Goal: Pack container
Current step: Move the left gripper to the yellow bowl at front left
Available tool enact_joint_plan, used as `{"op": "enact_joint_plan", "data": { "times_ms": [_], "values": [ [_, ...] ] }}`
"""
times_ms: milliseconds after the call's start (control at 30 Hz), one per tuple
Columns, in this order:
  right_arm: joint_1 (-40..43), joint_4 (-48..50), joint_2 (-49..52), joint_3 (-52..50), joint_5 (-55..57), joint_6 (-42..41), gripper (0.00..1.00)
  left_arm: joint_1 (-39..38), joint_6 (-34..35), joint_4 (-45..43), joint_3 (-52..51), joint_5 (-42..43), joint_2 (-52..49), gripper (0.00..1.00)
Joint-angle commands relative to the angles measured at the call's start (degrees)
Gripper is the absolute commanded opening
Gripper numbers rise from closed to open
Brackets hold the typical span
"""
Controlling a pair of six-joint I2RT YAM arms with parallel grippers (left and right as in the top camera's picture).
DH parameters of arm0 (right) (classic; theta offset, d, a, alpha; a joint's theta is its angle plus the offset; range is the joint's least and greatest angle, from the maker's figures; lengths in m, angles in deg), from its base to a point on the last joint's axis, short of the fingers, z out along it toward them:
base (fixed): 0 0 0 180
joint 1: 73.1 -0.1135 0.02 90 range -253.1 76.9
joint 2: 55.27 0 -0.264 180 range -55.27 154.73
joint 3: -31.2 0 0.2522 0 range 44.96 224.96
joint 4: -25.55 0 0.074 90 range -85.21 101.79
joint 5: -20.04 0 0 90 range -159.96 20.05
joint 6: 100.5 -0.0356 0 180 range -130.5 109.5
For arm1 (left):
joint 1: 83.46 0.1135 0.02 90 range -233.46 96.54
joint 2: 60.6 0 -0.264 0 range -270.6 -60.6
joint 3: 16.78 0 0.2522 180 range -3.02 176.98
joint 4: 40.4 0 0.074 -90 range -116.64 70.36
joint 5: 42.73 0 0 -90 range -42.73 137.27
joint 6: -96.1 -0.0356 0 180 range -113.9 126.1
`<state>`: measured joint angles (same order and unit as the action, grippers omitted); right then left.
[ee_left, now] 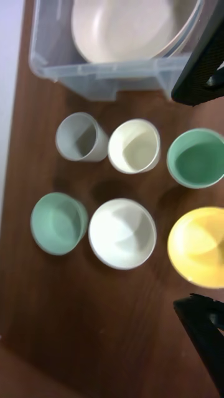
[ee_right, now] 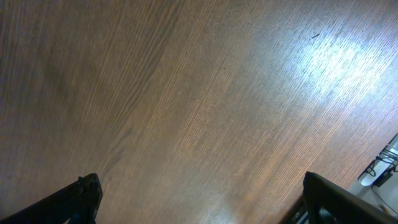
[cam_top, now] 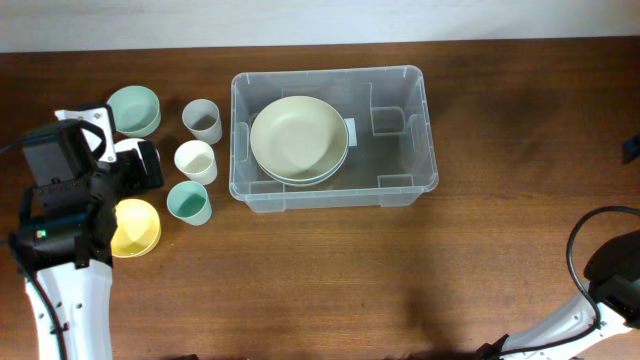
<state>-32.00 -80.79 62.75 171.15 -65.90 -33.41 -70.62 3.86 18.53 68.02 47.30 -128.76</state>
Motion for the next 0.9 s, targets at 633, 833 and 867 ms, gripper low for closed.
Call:
{"op": "enact_joint_plan", "data": {
  "times_ms": [633, 833, 867],
  "values": [
    [-0.2, 0.0, -0.4, -0.3, 0.5, 0.0, 0.99, 8.9, 19.6, 6.1, 0.3, -8.6, -15.2, 1.00],
    [-0.2, 0.0, -0.4, -0.3, 0.5, 0.0, 0.99, 12.8, 22.7, 6.3, 0.3, -8.4, -21.1, 1.00],
    [-0.2, 0.0, -0.4, -0.3, 0.5, 0.0, 0.99, 13.6, 23.7, 6.6, 0.3, -8.2, -22.1, 1.00]
  ]
}}
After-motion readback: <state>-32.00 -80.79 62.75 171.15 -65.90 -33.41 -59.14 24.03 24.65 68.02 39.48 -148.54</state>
